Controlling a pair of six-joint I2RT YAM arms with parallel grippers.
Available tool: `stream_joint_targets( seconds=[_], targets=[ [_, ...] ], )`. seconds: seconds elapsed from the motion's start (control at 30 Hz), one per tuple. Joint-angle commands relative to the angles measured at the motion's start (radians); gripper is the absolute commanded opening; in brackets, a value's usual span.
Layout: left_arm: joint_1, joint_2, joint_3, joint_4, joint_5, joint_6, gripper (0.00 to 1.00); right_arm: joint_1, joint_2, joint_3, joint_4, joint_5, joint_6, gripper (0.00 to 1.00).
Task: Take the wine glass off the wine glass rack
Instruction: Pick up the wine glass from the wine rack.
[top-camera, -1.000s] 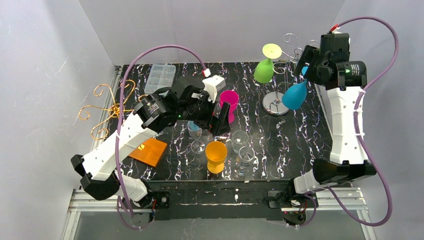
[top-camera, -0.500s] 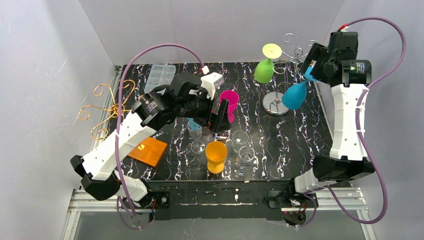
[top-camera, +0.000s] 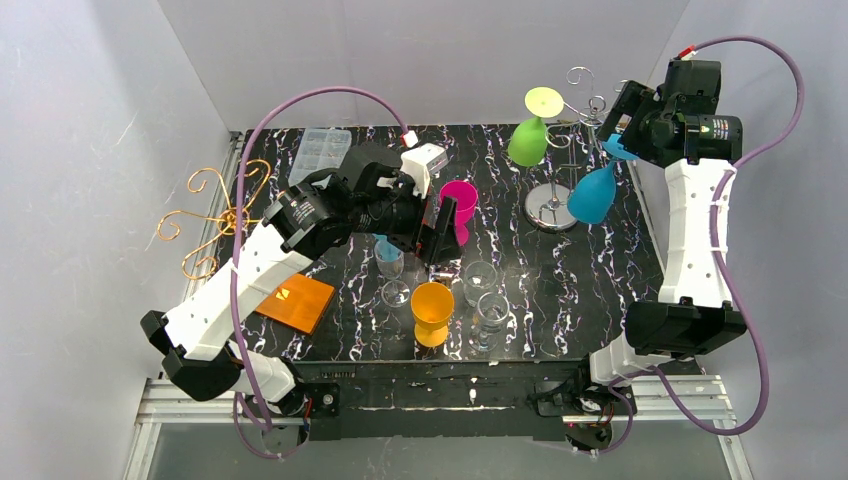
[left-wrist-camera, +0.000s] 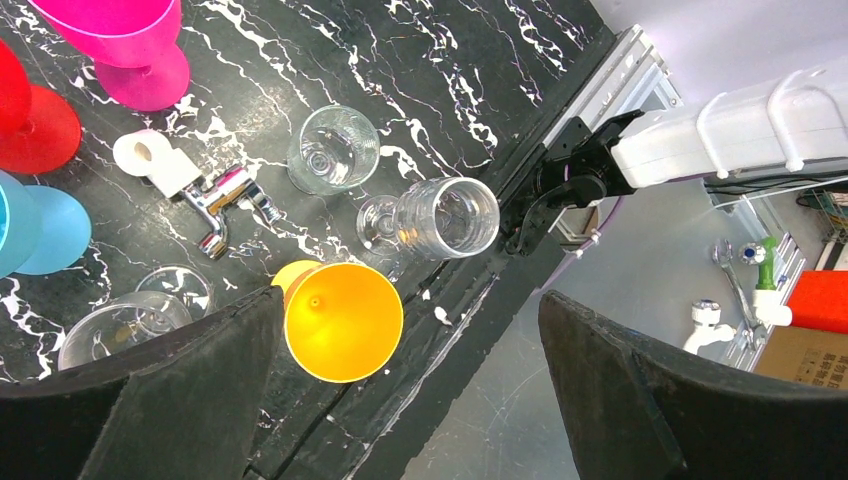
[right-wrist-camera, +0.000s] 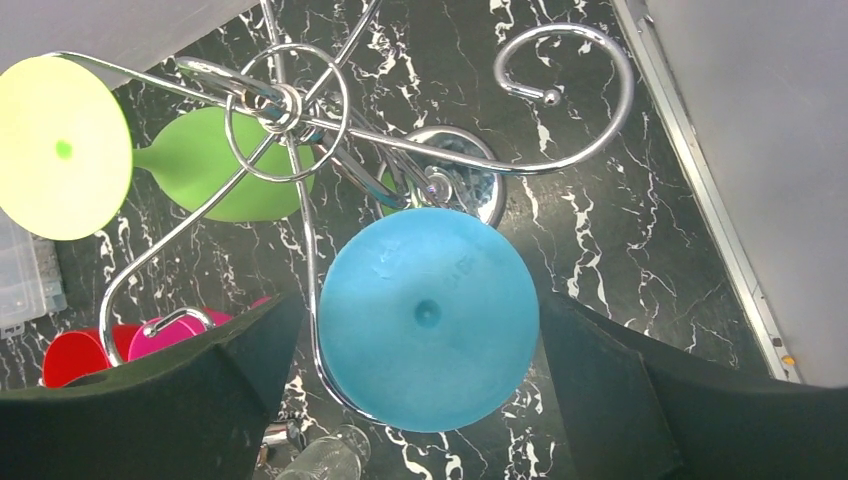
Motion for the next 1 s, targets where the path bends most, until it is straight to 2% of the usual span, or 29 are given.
stream_joint_targets(
  seconds=[0.0,0.43,0.7,0.87,0.97],
  targets=[
    [0.008,0.003,-0.007,0.018,0.026,0.008,0.98,-0.004,0.004,0.009,0.050,-0.037,0.003,0.98],
    [0.014,0.028,0.011,0.021,0.040,0.007,0.98,-0.005,0.012,-0.003,0.031,-0.006,-0.025,0.99],
    [0.015,0.034,0.013,0.022,0.041,-0.002,0.98,-0.004,0.022,0.014,0.019,-0.006,-0.032,0.88],
    [0.016,0.040,0.022,0.022,0.046,-0.007,0.98,-0.005,0.039,0.032,0.001,-0.022,-0.043,0.93],
    [0.016,0.042,0.025,0.022,0.047,-0.008,0.98,-0.004,0.041,0.041,-0.005,-0.018,-0.047,0.92]
  ],
)
